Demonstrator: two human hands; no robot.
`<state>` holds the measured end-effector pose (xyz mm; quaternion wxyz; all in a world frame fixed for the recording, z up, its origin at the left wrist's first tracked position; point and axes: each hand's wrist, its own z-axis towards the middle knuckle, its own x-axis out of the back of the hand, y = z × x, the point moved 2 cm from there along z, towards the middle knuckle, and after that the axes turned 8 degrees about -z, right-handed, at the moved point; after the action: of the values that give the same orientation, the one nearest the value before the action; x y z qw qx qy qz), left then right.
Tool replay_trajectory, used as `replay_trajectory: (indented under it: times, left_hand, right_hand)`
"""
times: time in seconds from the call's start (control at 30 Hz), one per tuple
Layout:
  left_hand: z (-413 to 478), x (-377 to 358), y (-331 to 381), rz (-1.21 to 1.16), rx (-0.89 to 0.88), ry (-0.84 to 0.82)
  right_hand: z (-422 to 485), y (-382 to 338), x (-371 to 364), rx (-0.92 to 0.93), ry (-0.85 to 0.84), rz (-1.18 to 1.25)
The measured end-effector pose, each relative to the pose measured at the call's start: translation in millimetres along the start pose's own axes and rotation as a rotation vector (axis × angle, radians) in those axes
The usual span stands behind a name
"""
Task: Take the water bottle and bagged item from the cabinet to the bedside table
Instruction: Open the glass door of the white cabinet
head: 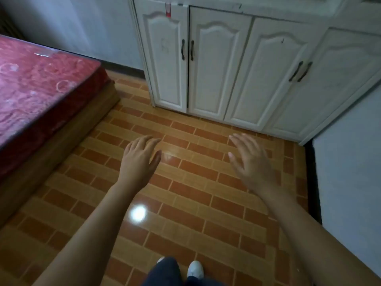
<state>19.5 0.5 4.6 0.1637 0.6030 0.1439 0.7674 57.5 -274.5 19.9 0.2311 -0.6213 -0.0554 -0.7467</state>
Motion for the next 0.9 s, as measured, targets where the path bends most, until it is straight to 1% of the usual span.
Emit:
replay_trajectory:
  times: [0.1, 0.17, 0.37, 0.63, 0.8, 0.9]
  left_hand:
    - [10, -5, -4, -0.007, 0.043, 0.022]
    - [19, -8, -7, 0.008, 0.070, -0.010]
    - [69, -15, -18, 0.018, 0.043, -0.012]
    - [186, -16, -72, -0.042, 0.056, -0.030]
    - [265, -8, -102, -0.028, -0.004, -0.068]
    - [306, -6, -113, -0.051, -0.017, -0.062]
  right_hand:
    - [12, 9, -1, -0.012, 0.006, -0.010]
    - [21, 15, -6, -0.018, -0.019, -0.009]
    - [69, 30, -19, 0.002, -0.068, -0.002]
    - [197, 30, -38, -0.004, -0.027, -0.010]
    - [277, 23, -47, 0.003, 0.018, 0.015]
    - [313, 22, -49, -0.010, 0.054, 0.035]
